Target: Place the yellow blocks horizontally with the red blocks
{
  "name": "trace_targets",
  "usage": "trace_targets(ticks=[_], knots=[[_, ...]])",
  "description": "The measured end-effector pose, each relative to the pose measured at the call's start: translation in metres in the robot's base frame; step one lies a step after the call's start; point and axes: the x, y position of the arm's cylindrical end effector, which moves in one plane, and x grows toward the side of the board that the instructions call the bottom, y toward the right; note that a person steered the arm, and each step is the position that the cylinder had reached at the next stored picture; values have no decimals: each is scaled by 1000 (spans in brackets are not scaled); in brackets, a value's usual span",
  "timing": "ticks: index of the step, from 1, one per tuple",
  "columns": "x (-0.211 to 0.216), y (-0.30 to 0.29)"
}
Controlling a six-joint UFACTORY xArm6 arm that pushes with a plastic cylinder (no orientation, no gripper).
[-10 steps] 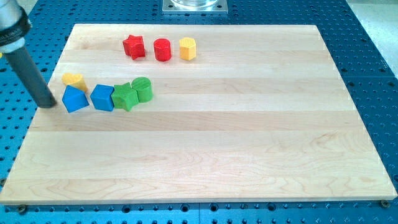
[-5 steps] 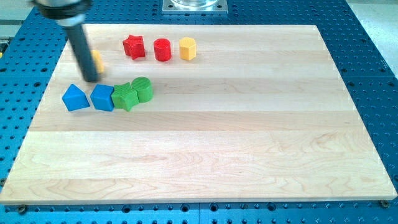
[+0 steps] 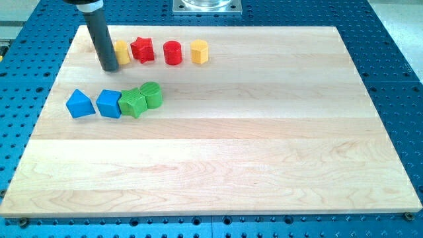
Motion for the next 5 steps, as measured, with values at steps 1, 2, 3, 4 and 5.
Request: trace_targets(ticks=[1,2,3,4,5], knots=[[8,20],[-1,37],[-22,28],[-18,13],[20,42]])
